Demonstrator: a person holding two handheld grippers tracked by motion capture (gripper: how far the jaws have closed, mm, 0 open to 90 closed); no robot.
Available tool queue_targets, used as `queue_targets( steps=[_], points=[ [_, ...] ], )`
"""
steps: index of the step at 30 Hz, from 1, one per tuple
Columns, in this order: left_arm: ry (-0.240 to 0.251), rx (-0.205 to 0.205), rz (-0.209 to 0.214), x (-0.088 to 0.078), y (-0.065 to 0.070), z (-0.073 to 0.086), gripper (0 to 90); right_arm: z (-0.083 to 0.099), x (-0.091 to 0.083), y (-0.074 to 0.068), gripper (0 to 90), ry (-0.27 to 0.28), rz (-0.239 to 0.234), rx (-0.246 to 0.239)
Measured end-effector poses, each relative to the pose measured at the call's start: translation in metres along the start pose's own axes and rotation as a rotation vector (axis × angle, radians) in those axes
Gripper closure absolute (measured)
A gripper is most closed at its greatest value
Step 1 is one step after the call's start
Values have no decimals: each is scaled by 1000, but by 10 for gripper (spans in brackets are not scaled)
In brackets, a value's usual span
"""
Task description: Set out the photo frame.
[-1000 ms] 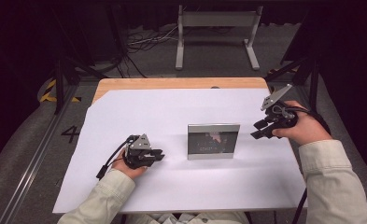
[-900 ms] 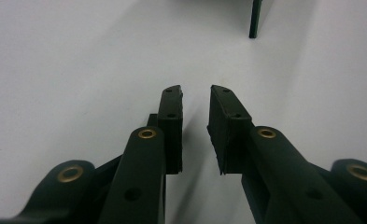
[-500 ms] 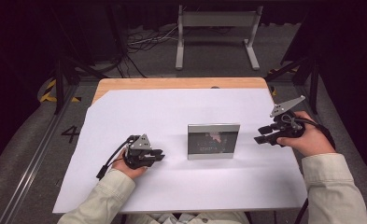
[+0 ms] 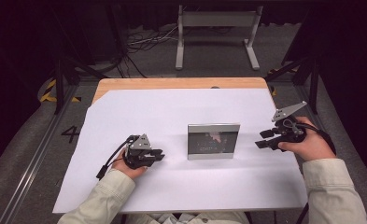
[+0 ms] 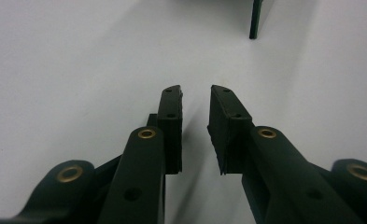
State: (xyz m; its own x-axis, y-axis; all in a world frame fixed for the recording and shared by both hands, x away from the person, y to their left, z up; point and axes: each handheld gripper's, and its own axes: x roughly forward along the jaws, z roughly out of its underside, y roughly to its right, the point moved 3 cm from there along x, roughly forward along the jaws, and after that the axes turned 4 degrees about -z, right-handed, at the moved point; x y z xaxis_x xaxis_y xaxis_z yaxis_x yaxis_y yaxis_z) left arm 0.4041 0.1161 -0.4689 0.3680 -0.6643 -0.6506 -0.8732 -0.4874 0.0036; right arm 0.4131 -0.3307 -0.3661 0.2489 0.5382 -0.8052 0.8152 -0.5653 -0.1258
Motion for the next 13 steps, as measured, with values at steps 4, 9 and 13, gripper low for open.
queue_targets(
  steps=[4,9,13],
  points=[
    [1,-2,-1,0,0,0,750,9,5,0,477,7,2,7],
    [4,-8,-3,0,0,0,746,18,8,-2,468,13,4,18],
    [10,-17,-14,0,-2,0,711,21,9,-3,463,28,6,23]
  ],
)
